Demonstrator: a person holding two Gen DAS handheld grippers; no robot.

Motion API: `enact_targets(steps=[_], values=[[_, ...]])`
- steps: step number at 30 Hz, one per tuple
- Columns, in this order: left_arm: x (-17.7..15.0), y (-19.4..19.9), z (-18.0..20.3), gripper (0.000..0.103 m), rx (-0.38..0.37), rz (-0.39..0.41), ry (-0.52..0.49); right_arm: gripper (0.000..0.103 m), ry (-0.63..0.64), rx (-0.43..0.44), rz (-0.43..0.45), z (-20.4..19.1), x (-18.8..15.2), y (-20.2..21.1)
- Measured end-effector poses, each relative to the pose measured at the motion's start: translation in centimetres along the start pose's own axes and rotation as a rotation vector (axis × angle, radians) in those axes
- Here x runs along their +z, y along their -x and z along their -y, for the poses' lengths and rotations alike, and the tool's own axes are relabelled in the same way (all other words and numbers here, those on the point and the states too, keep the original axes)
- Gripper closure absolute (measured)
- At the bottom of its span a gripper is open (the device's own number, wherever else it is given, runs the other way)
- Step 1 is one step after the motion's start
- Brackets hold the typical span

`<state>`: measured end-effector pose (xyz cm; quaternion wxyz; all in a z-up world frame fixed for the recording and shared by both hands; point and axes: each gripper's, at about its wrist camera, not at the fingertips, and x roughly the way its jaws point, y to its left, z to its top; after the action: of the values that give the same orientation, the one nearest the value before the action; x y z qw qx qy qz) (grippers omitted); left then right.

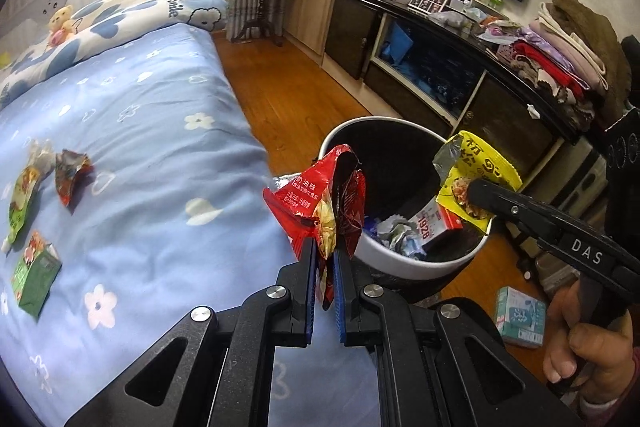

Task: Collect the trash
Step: 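Carry the red wrapper and yellow bag over the bin with both tools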

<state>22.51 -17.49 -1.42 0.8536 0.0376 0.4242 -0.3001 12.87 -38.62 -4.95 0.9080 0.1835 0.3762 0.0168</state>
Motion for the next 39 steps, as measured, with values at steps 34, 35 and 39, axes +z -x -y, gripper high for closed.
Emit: enact_targets(steps=[34,35,39], values=[[3.5,-5.6,4.0,0.096,-0.026,-0.057,-0.109,0.075,-0.051,-0.066,-0.073,4.8,2.1,-2.0],[3.6,-5.8,4.1,0.096,-0.026,-0.060,-0.109,0.075,-0.052,-0.072,-0.080,4.9,2.1,-2.2],[3.9,-6.4,4.5,0.095,-0.024,-0.070,-0.111,0.075,-0.064,-0.076,-0.094,5.5,2.3,-2.6]])
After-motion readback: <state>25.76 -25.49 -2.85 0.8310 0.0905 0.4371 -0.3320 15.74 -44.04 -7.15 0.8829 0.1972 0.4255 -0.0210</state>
